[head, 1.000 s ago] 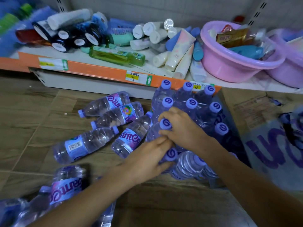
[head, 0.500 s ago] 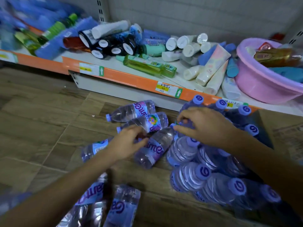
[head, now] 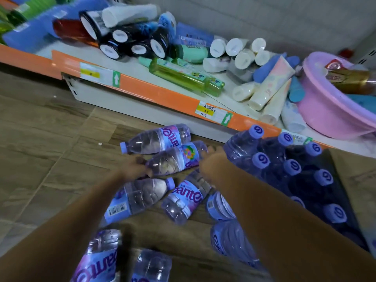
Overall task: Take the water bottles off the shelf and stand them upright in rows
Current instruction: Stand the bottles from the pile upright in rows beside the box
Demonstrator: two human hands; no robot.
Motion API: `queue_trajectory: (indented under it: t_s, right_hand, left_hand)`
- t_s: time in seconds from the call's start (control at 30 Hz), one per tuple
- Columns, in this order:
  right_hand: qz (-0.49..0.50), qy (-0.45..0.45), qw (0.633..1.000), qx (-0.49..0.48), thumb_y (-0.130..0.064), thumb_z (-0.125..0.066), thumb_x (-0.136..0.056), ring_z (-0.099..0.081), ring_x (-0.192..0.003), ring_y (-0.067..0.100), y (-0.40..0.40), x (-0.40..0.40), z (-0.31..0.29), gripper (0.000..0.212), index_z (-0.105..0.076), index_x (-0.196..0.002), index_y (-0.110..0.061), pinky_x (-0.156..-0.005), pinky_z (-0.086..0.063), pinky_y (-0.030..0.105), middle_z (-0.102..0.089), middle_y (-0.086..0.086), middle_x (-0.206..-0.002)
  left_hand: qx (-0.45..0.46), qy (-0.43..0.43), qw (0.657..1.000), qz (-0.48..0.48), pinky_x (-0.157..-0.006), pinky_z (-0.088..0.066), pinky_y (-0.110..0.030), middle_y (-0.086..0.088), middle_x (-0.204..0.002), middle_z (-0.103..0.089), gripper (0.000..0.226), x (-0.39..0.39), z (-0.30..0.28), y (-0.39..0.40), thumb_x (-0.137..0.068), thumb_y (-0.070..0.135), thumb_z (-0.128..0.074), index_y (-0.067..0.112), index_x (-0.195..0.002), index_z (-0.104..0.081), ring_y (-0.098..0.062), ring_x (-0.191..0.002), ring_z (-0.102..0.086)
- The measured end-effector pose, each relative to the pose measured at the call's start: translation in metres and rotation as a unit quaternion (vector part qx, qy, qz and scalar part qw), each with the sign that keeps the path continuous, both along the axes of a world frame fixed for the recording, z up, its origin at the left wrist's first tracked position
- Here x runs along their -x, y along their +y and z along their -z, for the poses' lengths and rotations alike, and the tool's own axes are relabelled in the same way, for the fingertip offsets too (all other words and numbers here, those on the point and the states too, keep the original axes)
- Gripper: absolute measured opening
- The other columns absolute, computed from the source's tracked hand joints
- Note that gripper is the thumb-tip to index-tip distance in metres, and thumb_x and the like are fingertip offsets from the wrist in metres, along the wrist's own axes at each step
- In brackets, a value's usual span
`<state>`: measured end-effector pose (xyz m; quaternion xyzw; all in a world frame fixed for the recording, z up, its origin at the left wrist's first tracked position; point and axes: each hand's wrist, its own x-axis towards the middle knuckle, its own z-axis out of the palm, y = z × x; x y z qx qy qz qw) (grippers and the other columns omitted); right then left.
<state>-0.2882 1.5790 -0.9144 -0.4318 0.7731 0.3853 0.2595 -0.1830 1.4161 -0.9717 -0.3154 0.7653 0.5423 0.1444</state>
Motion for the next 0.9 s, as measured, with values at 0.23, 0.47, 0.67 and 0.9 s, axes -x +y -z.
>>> queue_trajectory:
  t_s: [0.23, 0.47, 0.67, 0.9]
  right_hand:
    - [0.043, 0.001, 0.998, 0.051, -0.027, -0.053, -0.091, -0.046, -0.125, 0.025, 0.005, -0.001, -0.007, 0.04, -0.046, -0.128, -0.016, -0.097, -0.037, 0.036, -0.05, 0.007, -0.135]
    - [0.116, -0.152, 0.98, 0.051, -0.043, -0.081, -0.062, -0.056, -0.095, 0.024, 0.005, -0.001, -0.005, 0.072, -0.042, -0.115, -0.014, -0.081, -0.047, 0.033, -0.059, 0.005, -0.115]
    - [0.065, -0.204, 0.948, 0.235, -0.043, -0.076, -0.069, -0.053, -0.082, 0.018, -0.003, 0.002, -0.077, 0.042, -0.056, -0.098, -0.019, -0.071, -0.044, 0.031, -0.053, -0.002, -0.089]
    - [0.029, -0.136, 0.927, 0.349, -0.027, -0.078, -0.068, -0.05, -0.079, 0.012, 0.018, 0.002, -0.125, 0.029, -0.066, -0.092, -0.015, -0.076, -0.044, 0.03, -0.062, 0.001, -0.092]
  left_hand:
    - [0.098, 0.098, 0.99, -0.03, -0.053, -0.033, -0.027, -0.009, -0.056, -0.049, 0.024, 0.003, -0.017, -0.009, -0.072, 0.021, -0.06, -0.003, -0.07, -0.06, -0.023, -0.058, -0.045]
    - [0.276, 0.15, 0.949, 0.023, -0.078, -0.039, -0.029, -0.022, -0.097, -0.065, 0.031, 0.01, -0.066, 0.005, -0.075, 0.02, -0.063, 0.006, -0.102, -0.069, -0.034, -0.095, -0.057]
    - [0.284, 0.2, 0.932, 0.101, -0.075, -0.035, -0.023, -0.017, -0.102, -0.062, 0.04, 0.025, -0.084, 0.015, -0.07, 0.014, -0.071, 0.014, -0.11, -0.067, -0.03, -0.097, -0.058]
    - [0.342, 0.261, 0.891, 0.144, -0.073, -0.035, -0.026, -0.017, -0.101, -0.066, 0.035, 0.04, -0.106, 0.026, -0.072, 0.02, -0.073, 0.007, -0.104, -0.067, -0.031, -0.095, -0.059]
